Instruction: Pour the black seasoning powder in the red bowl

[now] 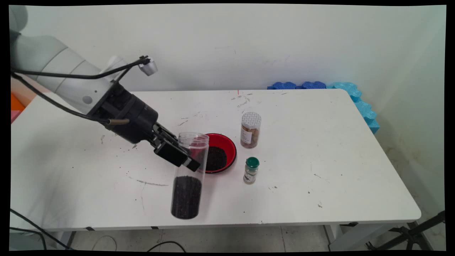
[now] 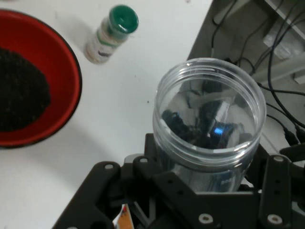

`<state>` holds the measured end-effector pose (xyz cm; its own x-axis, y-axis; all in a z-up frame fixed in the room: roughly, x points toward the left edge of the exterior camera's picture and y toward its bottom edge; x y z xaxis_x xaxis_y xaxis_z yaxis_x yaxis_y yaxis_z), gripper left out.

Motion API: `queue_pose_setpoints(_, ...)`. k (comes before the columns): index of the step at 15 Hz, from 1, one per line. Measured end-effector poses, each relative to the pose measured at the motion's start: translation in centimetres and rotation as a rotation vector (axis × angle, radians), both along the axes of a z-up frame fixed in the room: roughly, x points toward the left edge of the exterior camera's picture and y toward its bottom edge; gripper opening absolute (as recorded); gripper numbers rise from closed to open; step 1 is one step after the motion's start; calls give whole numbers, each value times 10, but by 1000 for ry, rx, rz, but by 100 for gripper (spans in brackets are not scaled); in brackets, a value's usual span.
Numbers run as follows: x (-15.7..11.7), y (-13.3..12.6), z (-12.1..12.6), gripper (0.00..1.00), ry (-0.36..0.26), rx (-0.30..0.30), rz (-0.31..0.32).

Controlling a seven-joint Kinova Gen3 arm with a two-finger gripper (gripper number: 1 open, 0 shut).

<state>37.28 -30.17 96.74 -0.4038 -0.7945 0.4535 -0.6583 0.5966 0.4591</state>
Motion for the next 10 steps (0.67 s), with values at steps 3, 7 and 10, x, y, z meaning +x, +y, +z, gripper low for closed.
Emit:
queue_pose_setpoints(3,1,-7,-3,0,4,69,30)
queue_pose_setpoints(7,5,-15,-4,0,44,165,97)
queue_pose_setpoints(10,11,-19,-8,0,51,225,142)
